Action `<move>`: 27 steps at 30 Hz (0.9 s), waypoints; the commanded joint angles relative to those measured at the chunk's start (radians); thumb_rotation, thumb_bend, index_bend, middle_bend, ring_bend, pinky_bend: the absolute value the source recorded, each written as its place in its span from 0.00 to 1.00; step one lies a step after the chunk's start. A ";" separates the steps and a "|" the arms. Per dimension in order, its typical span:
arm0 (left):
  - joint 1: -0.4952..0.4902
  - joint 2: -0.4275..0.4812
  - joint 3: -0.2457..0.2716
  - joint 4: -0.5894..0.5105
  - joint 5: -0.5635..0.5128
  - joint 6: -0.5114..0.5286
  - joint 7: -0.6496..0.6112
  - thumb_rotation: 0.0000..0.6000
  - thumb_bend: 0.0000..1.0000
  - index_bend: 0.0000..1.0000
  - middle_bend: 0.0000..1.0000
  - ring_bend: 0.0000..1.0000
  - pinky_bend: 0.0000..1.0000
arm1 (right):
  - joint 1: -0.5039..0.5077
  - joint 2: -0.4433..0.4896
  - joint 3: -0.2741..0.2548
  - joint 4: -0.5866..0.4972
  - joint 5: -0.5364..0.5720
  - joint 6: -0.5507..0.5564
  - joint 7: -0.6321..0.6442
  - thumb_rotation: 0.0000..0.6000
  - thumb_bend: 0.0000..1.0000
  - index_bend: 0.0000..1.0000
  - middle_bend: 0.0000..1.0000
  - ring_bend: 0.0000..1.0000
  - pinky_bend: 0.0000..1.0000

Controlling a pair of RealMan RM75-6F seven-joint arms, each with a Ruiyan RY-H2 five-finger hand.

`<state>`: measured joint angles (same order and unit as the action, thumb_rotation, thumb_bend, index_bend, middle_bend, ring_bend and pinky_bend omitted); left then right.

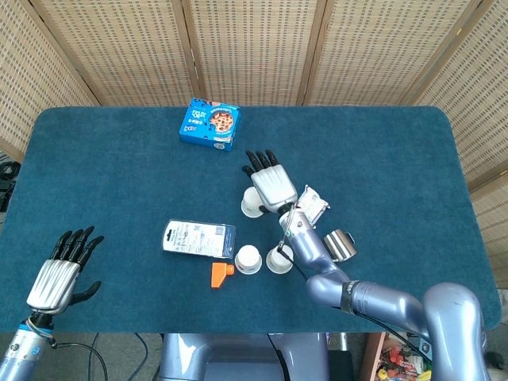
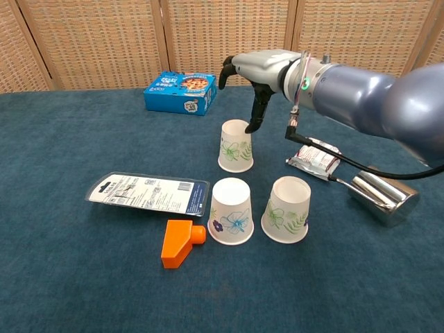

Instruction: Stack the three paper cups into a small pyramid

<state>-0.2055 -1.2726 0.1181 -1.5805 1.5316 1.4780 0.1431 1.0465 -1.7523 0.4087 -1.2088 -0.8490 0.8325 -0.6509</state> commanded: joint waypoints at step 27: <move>0.001 -0.017 -0.050 0.026 -0.012 -0.087 -0.002 1.00 0.28 0.10 0.00 0.00 0.00 | 0.075 -0.114 -0.076 0.263 -0.019 -0.078 0.136 1.00 0.07 0.45 0.04 0.00 0.00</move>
<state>-0.2045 -1.2891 0.0682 -1.5544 1.5198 1.3916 0.1415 1.1210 -1.8651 0.3336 -0.9468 -0.8668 0.7529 -0.5169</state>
